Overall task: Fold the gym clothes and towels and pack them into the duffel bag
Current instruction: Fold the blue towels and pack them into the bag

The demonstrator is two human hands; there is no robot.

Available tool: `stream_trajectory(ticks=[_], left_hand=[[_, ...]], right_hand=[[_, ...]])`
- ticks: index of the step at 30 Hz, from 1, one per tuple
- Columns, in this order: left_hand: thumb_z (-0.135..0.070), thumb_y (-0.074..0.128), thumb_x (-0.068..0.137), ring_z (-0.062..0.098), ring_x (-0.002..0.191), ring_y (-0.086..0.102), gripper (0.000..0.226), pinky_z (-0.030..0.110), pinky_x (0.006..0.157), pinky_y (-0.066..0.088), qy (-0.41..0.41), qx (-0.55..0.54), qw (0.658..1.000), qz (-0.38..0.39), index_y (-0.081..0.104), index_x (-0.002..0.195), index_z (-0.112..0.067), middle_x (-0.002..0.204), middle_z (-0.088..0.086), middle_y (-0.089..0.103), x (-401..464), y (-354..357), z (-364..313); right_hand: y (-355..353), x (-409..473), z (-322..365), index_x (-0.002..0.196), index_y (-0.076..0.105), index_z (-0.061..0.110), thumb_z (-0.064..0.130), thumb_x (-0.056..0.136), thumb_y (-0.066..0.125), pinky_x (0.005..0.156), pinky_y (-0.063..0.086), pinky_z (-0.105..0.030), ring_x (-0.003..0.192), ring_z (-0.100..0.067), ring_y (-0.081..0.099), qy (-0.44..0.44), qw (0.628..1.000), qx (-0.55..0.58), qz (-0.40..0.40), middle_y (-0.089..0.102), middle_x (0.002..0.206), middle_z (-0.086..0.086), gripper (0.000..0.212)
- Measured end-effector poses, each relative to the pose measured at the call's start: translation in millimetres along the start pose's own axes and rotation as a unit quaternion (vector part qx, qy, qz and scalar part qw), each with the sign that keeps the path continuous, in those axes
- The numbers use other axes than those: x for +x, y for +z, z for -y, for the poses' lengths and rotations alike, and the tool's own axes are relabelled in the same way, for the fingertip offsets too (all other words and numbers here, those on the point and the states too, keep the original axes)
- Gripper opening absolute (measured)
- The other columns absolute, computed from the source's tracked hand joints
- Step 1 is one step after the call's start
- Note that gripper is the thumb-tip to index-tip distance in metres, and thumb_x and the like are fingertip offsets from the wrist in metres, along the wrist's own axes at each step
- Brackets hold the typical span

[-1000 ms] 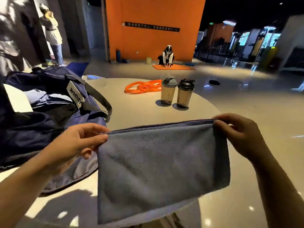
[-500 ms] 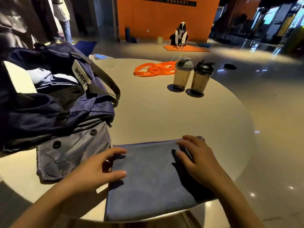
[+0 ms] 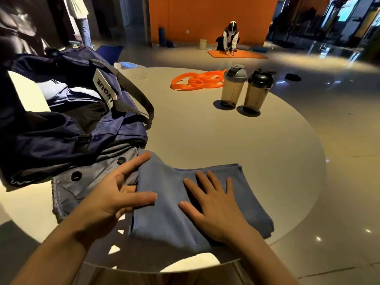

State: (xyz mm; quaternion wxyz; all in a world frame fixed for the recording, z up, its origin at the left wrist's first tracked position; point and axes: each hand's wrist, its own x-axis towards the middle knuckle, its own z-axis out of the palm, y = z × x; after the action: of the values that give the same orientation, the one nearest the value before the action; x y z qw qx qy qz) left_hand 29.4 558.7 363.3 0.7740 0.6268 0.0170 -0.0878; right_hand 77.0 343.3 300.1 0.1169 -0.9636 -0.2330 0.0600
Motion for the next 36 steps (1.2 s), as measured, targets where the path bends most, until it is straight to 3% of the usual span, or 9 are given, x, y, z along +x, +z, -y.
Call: stream_trajectory(ticks=[2,5,9,12,18,22,28,34,36], left_hand=[[-0.029,0.099,0.015,0.037,0.083,0.071,0.124,0.036,0.065,0.06,0.013,0.0,1.0,0.012,0.051,0.129,-0.034,0.097,0.008,0.074,6.9,6.9,-8.8],[-0.027,0.096,0.032,0.023,0.063,0.07,0.111,0.028,0.06,0.057,0.015,0.033,0.997,0.065,0.048,0.132,-0.032,0.072,0.003,0.073,20.0,29.2,-12.0],[-0.016,0.083,0.064,0.015,0.084,0.07,0.09,0.028,0.073,0.057,-0.019,0.121,0.984,0.126,0.036,0.138,-0.034,0.094,0.002,0.073,47.5,79.4,5.4],[-0.013,0.075,0.081,0.003,0.103,0.062,0.08,0.024,0.076,0.057,-0.021,0.179,0.973,0.142,0.031,0.145,-0.031,0.138,-0.004,0.045,55.8,99.7,21.9],[-0.039,0.072,0.083,0.002,0.105,0.062,0.042,0.024,0.09,0.053,0.124,0.259,0.957,0.04,0.055,0.121,-0.042,0.123,-0.019,0.058,42.4,71.3,37.8],[-0.069,0.046,0.078,-0.016,0.137,0.014,0.052,0.001,0.105,0.016,0.223,0.473,0.847,0.093,0.042,0.127,-0.053,0.142,-0.036,0.03,47.7,51.1,43.8],[-0.085,0.01,0.076,-0.006,0.136,-0.03,0.066,0.034,0.118,-0.013,0.142,0.653,0.723,0.175,-0.004,0.137,-0.065,0.151,-0.03,-0.023,63.4,53.3,76.8],[-0.087,-0.019,0.063,0.0,0.139,-0.028,0.075,0.042,0.116,-0.012,0.087,0.697,0.702,0.115,-0.019,0.134,-0.064,0.15,-0.023,-0.031,40.5,61.1,72.4],[-0.085,-0.016,0.071,0.013,0.148,0.004,0.078,0.041,0.112,0.006,0.101,0.717,0.689,0.042,0.002,0.143,-0.06,0.16,-0.011,-0.005,27.4,66.5,80.4]], right_hand=[[-3.7,-2.4,6.4,0.14,0.036,0.038,0.062,0.094,0.024,0.114,0.021,-0.041,0.136,-0.007,0.028,-0.004,0.981,0.162,-0.104,0.037,0.146,0.011,0.053],[-22.1,-12.2,-5.9,0.115,0.051,0.041,0.048,0.097,0.042,0.082,0.049,-0.026,0.093,0.002,0.059,0.068,0.903,0.369,-0.21,0.059,0.105,0.022,0.021],[-51.6,-29.4,-36.1,0.113,0.053,0.033,0.06,0.076,0.045,0.056,0.055,-0.032,0.061,-0.016,0.066,0.142,0.822,0.532,-0.145,0.065,0.088,-0.006,0.046],[-50.4,-39.1,-48.8,0.118,0.048,0.037,0.059,0.071,0.049,0.065,0.054,-0.025,0.078,-0.012,0.066,0.159,0.856,0.478,-0.113,0.066,0.093,-0.001,0.052],[-32.2,-39.9,-63.5,0.122,0.04,0.044,0.028,0.086,0.068,0.061,0.051,-0.021,0.067,-0.004,0.061,0.151,0.922,0.316,-0.165,0.061,0.086,0.013,0.048],[-28.4,-40.4,-65.7,0.133,0.036,0.04,0.022,0.09,0.06,0.058,0.042,-0.013,0.071,-0.001,0.059,0.158,0.932,0.257,-0.201,0.051,0.087,0.025,0.052],[-21.5,-41.5,-64.1,0.137,0.037,0.03,0.021,0.088,0.06,0.06,0.035,-0.009,0.074,-0.002,0.054,0.182,0.932,0.227,-0.216,0.051,0.088,0.017,0.054],[-22.0,-69.7,-55.0,0.124,0.057,0.022,0.027,0.084,0.069,0.067,0.036,-0.016,0.086,-0.01,0.05,0.123,0.94,0.061,-0.313,0.058,0.106,0.0,0.043],[-17.8,-81.5,-44.1,0.105,0.065,0.025,0.036,0.082,0.06,0.062,0.035,-0.013,0.076,-0.009,0.05,0.081,0.945,0.032,-0.315,0.06,0.092,0.003,0.026]])
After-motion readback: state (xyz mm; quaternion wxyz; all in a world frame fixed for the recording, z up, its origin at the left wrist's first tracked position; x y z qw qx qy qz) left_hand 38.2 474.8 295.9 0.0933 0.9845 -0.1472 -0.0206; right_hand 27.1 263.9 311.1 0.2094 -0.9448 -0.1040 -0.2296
